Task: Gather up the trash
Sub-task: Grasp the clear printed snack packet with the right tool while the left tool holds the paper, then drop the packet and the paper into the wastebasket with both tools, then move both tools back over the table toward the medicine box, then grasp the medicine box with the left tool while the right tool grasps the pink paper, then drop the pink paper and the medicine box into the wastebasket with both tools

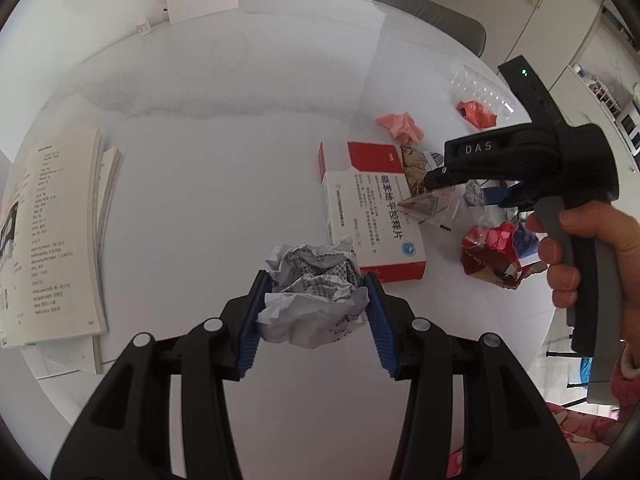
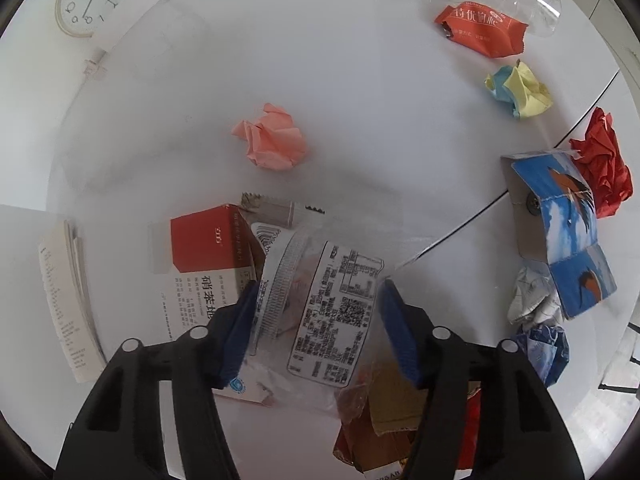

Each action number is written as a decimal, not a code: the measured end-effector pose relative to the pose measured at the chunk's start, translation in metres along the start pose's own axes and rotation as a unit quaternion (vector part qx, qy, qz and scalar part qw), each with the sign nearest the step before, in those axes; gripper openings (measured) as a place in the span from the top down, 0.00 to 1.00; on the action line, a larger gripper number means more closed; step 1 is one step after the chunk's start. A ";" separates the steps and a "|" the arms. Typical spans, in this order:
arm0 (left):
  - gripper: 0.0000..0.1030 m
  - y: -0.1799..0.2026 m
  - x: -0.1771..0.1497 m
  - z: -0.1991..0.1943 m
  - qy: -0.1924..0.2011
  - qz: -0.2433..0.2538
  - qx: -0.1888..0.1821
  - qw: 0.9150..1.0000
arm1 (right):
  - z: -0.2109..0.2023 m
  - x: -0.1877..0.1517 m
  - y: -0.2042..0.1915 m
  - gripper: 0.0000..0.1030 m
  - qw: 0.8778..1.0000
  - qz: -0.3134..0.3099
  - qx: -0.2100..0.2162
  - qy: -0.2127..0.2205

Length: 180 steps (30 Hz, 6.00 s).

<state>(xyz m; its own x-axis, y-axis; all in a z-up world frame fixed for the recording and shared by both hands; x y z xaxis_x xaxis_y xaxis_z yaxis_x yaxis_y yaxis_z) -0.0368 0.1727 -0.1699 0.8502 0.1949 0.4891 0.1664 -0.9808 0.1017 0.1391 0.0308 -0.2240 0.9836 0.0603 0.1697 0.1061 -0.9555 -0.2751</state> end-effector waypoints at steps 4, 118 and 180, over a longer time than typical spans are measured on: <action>0.55 0.001 0.006 -0.007 0.007 0.008 -0.004 1.000 | -0.014 0.002 0.004 0.51 0.999 0.009 0.024 0.019; 0.07 0.050 0.047 0.111 -0.061 0.005 0.049 0.997 | -0.156 -0.096 0.102 0.02 0.984 -0.094 -0.017 0.152; 0.23 0.201 -0.013 -0.041 0.008 0.117 -0.074 0.990 | -0.118 -0.205 0.242 0.67 0.998 -0.046 0.012 0.053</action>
<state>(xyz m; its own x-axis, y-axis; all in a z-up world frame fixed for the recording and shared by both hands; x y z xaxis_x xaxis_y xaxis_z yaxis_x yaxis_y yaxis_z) -0.0346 -0.0269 -0.1203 0.8485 -0.0358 0.5280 -0.1101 -0.9878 0.1101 -0.0540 -0.2472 -0.2139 0.9492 0.1148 0.2931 0.1990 -0.9403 -0.2762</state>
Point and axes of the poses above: each gripper's, at about its wrist camera, not at the fingertips, and z roughly the way its jaws point, y to its right, x to its top, the point moved 3 cm from there along z, roughly the way its jaws point, and after that the axes turned 4 degrees about y, right-handed, at the moved point
